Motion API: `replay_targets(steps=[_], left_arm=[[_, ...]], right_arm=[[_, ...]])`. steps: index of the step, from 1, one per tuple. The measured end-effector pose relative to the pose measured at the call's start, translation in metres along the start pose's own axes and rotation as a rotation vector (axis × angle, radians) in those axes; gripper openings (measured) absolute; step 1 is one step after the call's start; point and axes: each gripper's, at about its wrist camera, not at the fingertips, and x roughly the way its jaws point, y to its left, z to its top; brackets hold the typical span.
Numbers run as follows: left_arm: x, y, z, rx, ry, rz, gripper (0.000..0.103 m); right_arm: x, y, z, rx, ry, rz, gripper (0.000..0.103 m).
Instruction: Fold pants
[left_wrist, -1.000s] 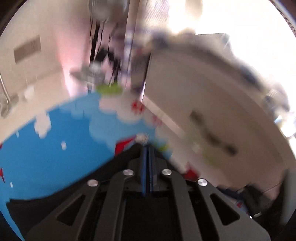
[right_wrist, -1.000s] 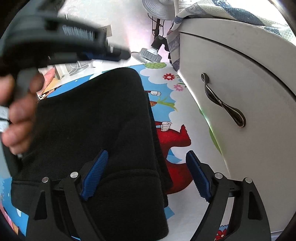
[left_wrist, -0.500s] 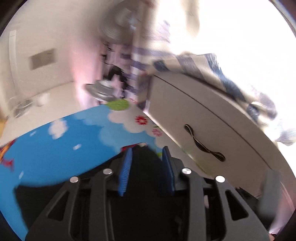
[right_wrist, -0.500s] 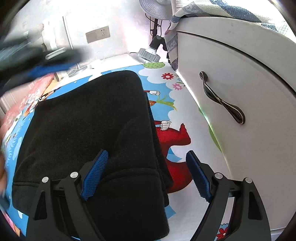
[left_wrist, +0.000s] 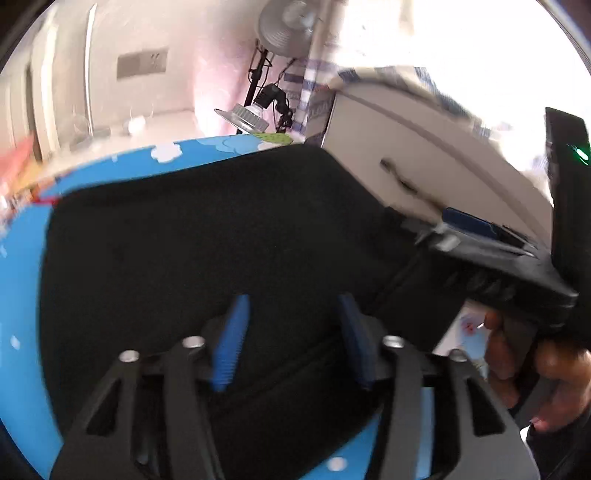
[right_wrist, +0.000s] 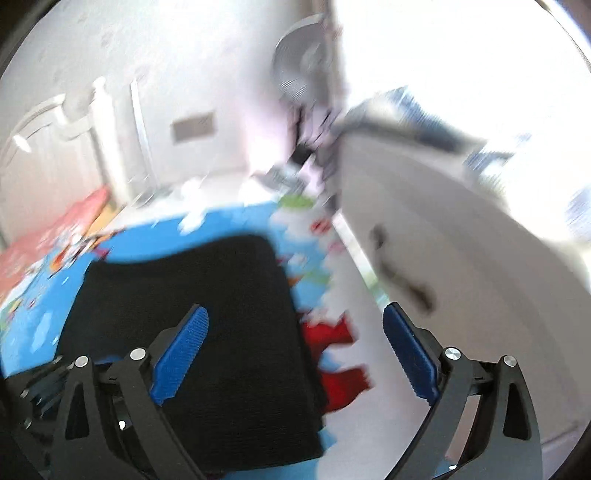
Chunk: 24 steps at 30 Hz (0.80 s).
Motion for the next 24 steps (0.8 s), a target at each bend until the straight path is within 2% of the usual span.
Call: replay_targets(steps=[2, 4, 5, 6, 7, 8, 9, 11, 13, 14, 15, 17, 19, 21, 22, 23, 24], left_arm=[[-0.013, 0.003, 0.001, -0.014, -0.041, 0.016, 0.067], [-0.026, 0.008, 0.001, -0.044, -0.072, 0.053, 0.077], [-0.028, 0.010, 0.002, -0.052, -0.073, 0.087, 0.088], [-0.035, 0.015, 0.001, -0.060, -0.090, 0.136, 0.093], [-0.040, 0.017, 0.000, -0.048, -0.112, 0.146, 0.101], [-0.042, 0.019, 0.000, 0.004, -0.127, 0.166, 0.101], [-0.043, 0.020, 0.002, 0.038, -0.131, 0.219, 0.101], [-0.052, 0.023, 0.007, 0.090, -0.189, 0.408, 0.101], [-0.057, 0.028, 0.015, 0.108, -0.198, 0.371, 0.101], [-0.055, 0.029, 0.022, 0.100, -0.188, 0.377, 0.100], [-0.052, 0.029, 0.032, 0.105, -0.178, 0.390, 0.096], [-0.038, 0.024, 0.053, 0.166, -0.148, 0.296, 0.073], [-0.023, 0.023, 0.070, 0.191, -0.117, 0.241, 0.070], [-0.002, 0.015, 0.094, 0.226, -0.108, 0.162, 0.053], [0.011, 0.010, 0.106, 0.242, -0.078, 0.127, 0.034], [0.025, 0.005, 0.114, 0.255, -0.039, 0.087, 0.027], [0.041, -0.004, 0.125, 0.289, -0.012, 0.082, 0.021]], right_arm=[[-0.004, 0.005, 0.002, -0.032, -0.020, -0.063, 0.093], [-0.004, 0.013, 0.001, -0.077, -0.003, -0.055, 0.093], [-0.003, 0.017, 0.001, -0.080, 0.012, -0.053, 0.094], [-0.005, 0.020, -0.001, -0.080, 0.020, -0.023, 0.096], [-0.006, 0.023, -0.002, -0.085, 0.022, 0.029, 0.097], [-0.006, 0.027, -0.004, -0.095, 0.034, 0.091, 0.097], [-0.003, 0.031, -0.006, -0.087, 0.065, 0.134, 0.097], [0.006, 0.036, -0.013, -0.069, 0.125, 0.137, 0.096], [0.020, 0.041, -0.024, -0.078, 0.189, 0.130, 0.096], [0.022, 0.043, -0.029, -0.092, 0.195, 0.089, 0.096], [0.026, 0.044, -0.033, -0.106, 0.208, 0.052, 0.096], [0.036, 0.040, -0.042, -0.088, 0.246, 0.046, 0.096], [0.041, 0.032, -0.045, -0.031, 0.281, 0.080, 0.096], [0.045, 0.030, -0.047, -0.007, 0.304, 0.101, 0.096], [0.046, 0.031, -0.047, -0.007, 0.306, 0.104, 0.096], [0.047, 0.031, -0.047, -0.006, 0.305, 0.105, 0.096], [0.048, 0.031, -0.048, -0.005, 0.304, 0.106, 0.096]])
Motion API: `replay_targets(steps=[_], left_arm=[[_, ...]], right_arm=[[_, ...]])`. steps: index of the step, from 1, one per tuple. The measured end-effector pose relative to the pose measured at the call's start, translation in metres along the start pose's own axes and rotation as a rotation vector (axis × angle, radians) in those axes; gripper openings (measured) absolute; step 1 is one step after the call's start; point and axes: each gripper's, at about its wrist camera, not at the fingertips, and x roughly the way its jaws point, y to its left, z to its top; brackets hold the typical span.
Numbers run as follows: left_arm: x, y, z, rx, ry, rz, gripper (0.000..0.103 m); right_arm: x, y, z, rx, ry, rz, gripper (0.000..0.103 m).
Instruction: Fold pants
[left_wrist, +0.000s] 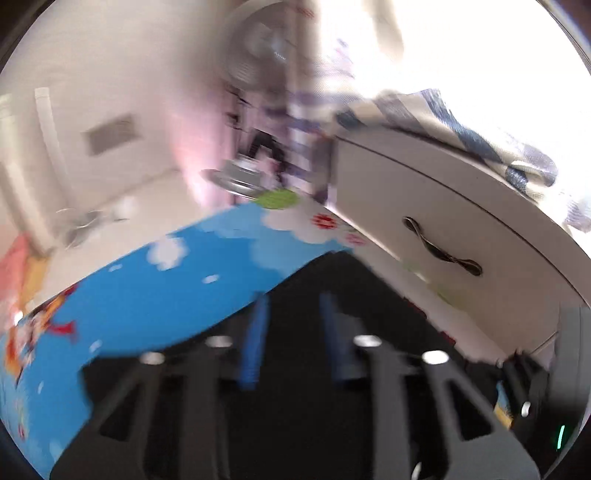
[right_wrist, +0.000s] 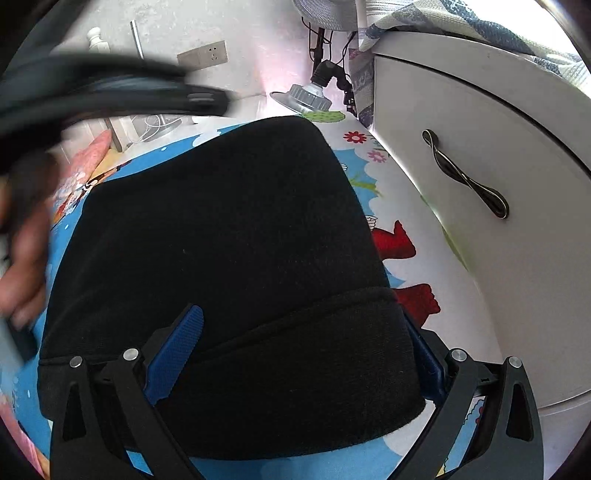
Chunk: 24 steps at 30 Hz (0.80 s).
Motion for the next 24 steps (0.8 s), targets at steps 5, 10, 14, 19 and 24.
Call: replay_targets(steps=[5, 10, 14, 19, 24], left_arm=[[0.075, -0.020, 0.026, 0.089, 0.163, -0.037, 0.018], [0.090, -0.017, 0.029, 0.054, 0.186, -0.017, 0.018], [0.050, -0.009, 0.020, -0.001, 0.105, -0.023, 0.020], [0.021, 0.003, -0.017, -0.092, 0.094, 0.015, 0.030], [0.040, 0.012, -0.039, -0.112, 0.183, 0.015, 0.037]], right_arm=[[-0.002, 0.000, -0.003, 0.008, -0.001, -0.004, 0.096], [0.000, -0.001, -0.005, 0.017, 0.001, 0.013, 0.096], [-0.001, -0.001, -0.007, 0.027, -0.004, 0.022, 0.096], [0.002, 0.000, -0.004, 0.019, -0.006, 0.014, 0.096], [-0.021, -0.003, 0.005, 0.031, -0.046, 0.001, 0.095]])
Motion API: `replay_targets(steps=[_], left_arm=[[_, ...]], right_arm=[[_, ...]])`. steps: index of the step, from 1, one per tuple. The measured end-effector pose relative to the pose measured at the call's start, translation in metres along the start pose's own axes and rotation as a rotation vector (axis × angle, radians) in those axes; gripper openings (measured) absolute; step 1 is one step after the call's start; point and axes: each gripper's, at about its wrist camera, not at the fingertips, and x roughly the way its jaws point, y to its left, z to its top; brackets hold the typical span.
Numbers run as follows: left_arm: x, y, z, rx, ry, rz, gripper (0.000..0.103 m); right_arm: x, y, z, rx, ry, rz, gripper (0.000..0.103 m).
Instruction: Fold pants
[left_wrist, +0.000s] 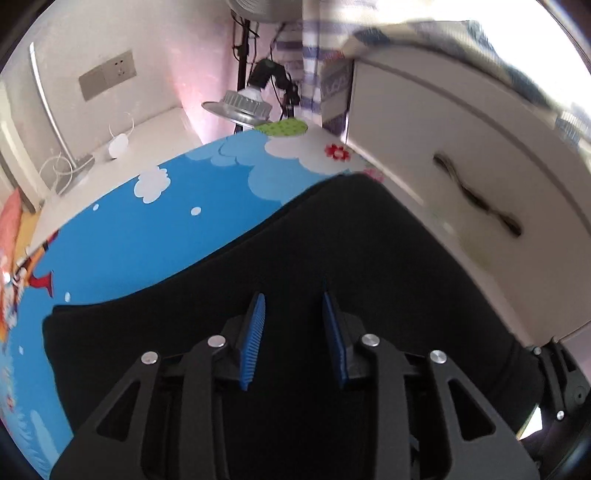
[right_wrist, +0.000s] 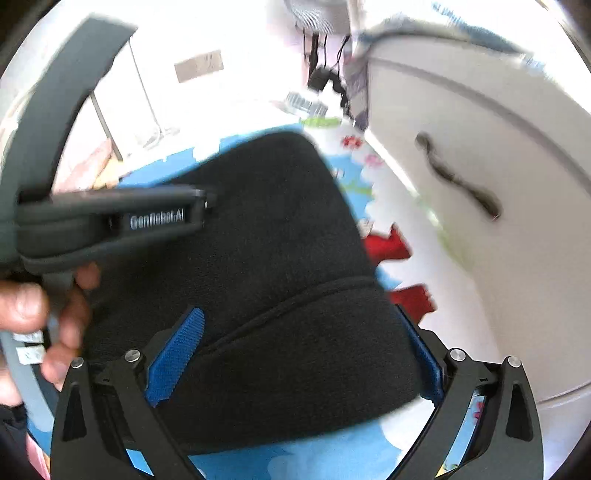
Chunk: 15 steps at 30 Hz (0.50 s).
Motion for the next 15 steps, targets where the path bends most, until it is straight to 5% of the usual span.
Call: replay_targets(steps=[4, 6, 10, 15], left_arm=[[-0.020, 0.012, -0.003, -0.044, -0.055, 0.020, 0.047], [-0.028, 0.021, -0.004, -0.088, -0.084, 0.023, 0.047], [-0.034, 0.008, 0.014, -0.030, -0.143, 0.009, 0.046], [0.017, -0.023, 0.048, 0.066, -0.046, 0.028, 0.039]], right_arm=[[-0.023, -0.002, 0.013, -0.005, -0.110, -0.085, 0.092], [-0.011, -0.009, 0.010, -0.006, -0.074, -0.162, 0.086], [0.004, -0.021, 0.002, 0.024, -0.013, -0.156, 0.085], [0.003, -0.016, -0.001, -0.001, -0.016, -0.192, 0.085]])
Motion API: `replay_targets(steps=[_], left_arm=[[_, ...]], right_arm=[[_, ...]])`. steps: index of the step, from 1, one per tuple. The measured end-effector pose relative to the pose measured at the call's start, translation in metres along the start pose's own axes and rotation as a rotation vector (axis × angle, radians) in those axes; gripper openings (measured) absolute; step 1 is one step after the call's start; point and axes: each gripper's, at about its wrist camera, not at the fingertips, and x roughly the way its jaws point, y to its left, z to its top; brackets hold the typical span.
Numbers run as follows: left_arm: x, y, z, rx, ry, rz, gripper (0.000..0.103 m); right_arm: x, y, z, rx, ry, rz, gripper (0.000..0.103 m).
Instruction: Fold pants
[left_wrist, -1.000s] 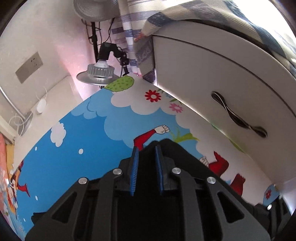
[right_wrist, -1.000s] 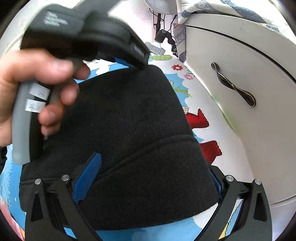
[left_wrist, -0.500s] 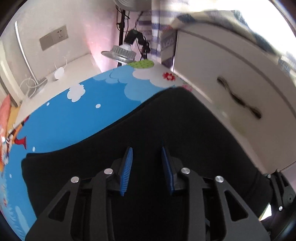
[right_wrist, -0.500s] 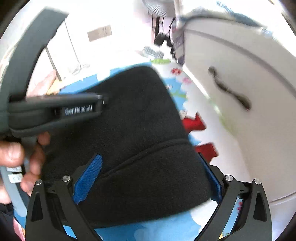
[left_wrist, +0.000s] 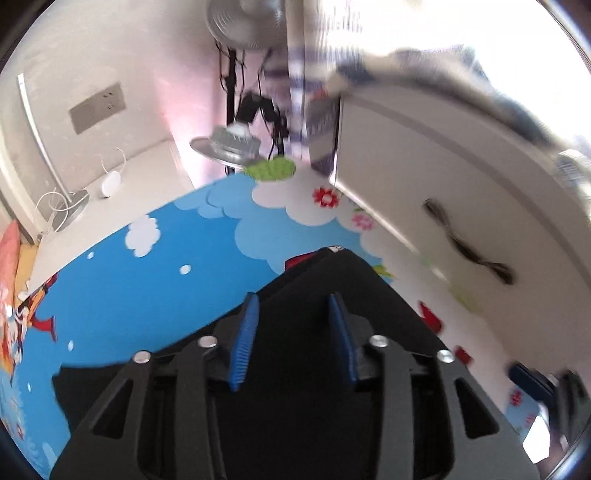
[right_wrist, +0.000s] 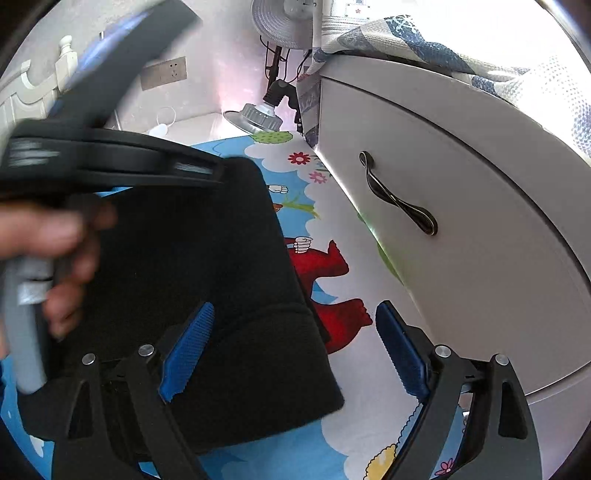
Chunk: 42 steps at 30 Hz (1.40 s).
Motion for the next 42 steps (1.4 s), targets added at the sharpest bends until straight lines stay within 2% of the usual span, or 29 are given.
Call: replay_targets(steps=[2, 4, 7, 9, 12, 15, 17, 20, 22, 24, 26, 30, 37, 42], left_arm=[[0.016, 0.000, 0.006, 0.001, 0.017, 0.016, 0.049], [0.011, 0.005, 0.007, -0.036, 0.012, 0.002, 0.049], [-0.021, 0.012, -0.005, -0.081, -0.047, -0.025, 0.048], [-0.045, 0.018, -0.022, -0.116, -0.075, -0.021, 0.048], [-0.070, 0.019, -0.058, -0.145, -0.066, 0.008, 0.048], [-0.080, 0.007, -0.098, -0.115, -0.021, 0.018, 0.049], [-0.080, -0.006, -0.121, -0.064, 0.013, 0.058, 0.054], [-0.094, -0.012, -0.143, -0.059, -0.003, 0.096, 0.061], [-0.105, -0.010, -0.150, -0.080, -0.002, 0.081, 0.061], [-0.123, -0.008, -0.156, -0.098, -0.009, 0.051, 0.071], [-0.140, -0.006, -0.161, -0.120, -0.034, 0.054, 0.086], [-0.170, 0.000, -0.173, -0.202, -0.059, 0.073, 0.101], [-0.212, 0.002, -0.194, -0.271, -0.094, 0.162, 0.101], [-0.218, 0.003, -0.199, -0.311, -0.094, 0.190, 0.101]], right_arm=[[0.000, 0.000, 0.000, -0.002, 0.001, 0.005, 0.085], [0.000, 0.000, 0.000, -0.004, 0.002, 0.008, 0.085], [-0.001, 0.001, 0.000, -0.001, 0.001, 0.009, 0.085], [-0.002, 0.001, 0.000, 0.002, 0.004, 0.012, 0.085], [-0.005, 0.001, 0.000, -0.005, 0.002, 0.008, 0.086], [-0.009, 0.004, -0.002, -0.015, -0.003, -0.003, 0.087], [-0.013, 0.004, -0.003, -0.020, -0.005, -0.010, 0.089], [-0.028, 0.003, -0.008, -0.022, -0.007, 0.002, 0.091], [-0.038, 0.003, -0.011, -0.028, -0.010, 0.006, 0.091], [-0.051, 0.004, -0.017, -0.033, -0.016, 0.015, 0.091], [-0.061, 0.004, -0.021, -0.032, -0.017, 0.028, 0.092], [-0.086, 0.008, -0.029, -0.029, -0.023, 0.063, 0.092], [-0.113, 0.018, -0.035, -0.044, -0.040, 0.088, 0.092], [-0.117, 0.025, -0.037, -0.058, -0.048, 0.091, 0.092]])
